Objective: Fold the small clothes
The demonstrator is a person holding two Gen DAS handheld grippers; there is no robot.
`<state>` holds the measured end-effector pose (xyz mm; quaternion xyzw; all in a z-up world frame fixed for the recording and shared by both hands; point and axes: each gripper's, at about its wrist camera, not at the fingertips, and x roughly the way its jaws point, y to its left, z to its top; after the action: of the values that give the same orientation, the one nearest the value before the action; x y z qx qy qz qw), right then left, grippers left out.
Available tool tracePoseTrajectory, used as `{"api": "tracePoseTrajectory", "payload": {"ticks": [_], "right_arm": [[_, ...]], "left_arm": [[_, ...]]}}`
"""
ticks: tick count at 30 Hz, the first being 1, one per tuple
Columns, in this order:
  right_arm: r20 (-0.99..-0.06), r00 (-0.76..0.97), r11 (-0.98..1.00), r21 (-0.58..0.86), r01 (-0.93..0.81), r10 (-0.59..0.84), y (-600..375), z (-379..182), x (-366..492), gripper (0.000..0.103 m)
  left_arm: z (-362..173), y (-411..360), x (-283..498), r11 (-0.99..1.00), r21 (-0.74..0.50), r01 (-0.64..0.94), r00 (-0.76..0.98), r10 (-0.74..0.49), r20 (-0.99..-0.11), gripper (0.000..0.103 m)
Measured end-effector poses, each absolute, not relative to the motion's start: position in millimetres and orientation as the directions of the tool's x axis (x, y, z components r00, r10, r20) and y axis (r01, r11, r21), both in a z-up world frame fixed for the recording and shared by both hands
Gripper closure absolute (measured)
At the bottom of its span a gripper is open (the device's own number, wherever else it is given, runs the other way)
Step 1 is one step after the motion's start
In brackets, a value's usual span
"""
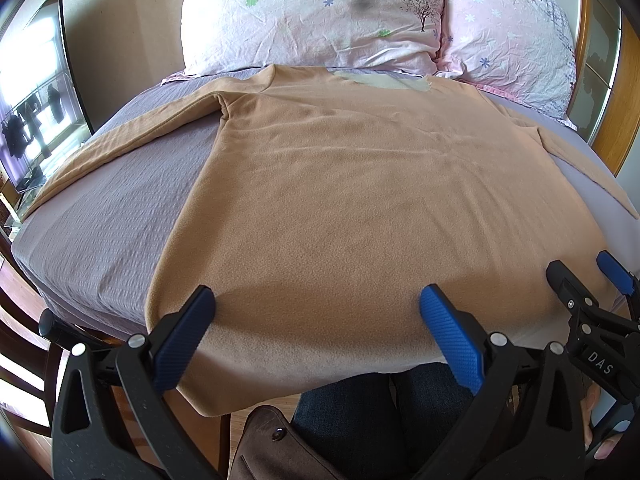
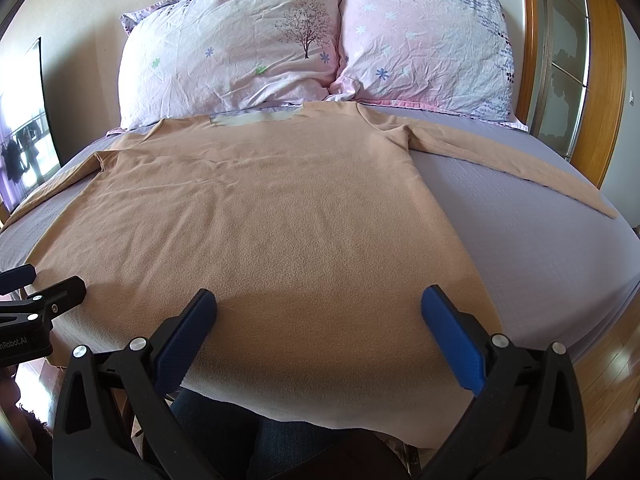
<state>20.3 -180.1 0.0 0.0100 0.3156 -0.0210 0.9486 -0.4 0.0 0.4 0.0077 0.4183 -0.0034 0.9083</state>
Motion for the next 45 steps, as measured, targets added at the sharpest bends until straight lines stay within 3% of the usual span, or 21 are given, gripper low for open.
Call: {"api": "tracePoseTrajectory", "payload": {"ticks": [33,37,40,43,45], "right_arm": [[-0.597,0.802,0.999,0.004,0.046,-0.034,-180,-1,20,0.001],[-0.596,0.803,1.000,0.011,-0.012,0.016,-185,2,24,0.001],[-0.572,0.815,0.993,0.112,-0.035,0.093,-223,15,30,0.001],[-0.528,0.848,0.953,0.281,0.117,0.052,-306,39,39,0.001],[-0.523,0.852,0.861,0.443,0.248,0.024,-376,48,45,0.001]], "left_arm": [[1,0,0,1.000,0.011,0.013,0.652,0.000,-0.758,0.002],[1,0,-1,1.000,0.017,0.019,0.653,0.001,-0.758,0.002],[1,1,0,0.998,0.023,0.055,0.651,-0.018,-0.759,0.002],[3,2,4,0.996,0.004,0.089,0.649,-0.055,-0.759,0.002],[7,13,6,0.992,-0.072,0.105,0.662,-0.124,-0.739,0.002]]}}
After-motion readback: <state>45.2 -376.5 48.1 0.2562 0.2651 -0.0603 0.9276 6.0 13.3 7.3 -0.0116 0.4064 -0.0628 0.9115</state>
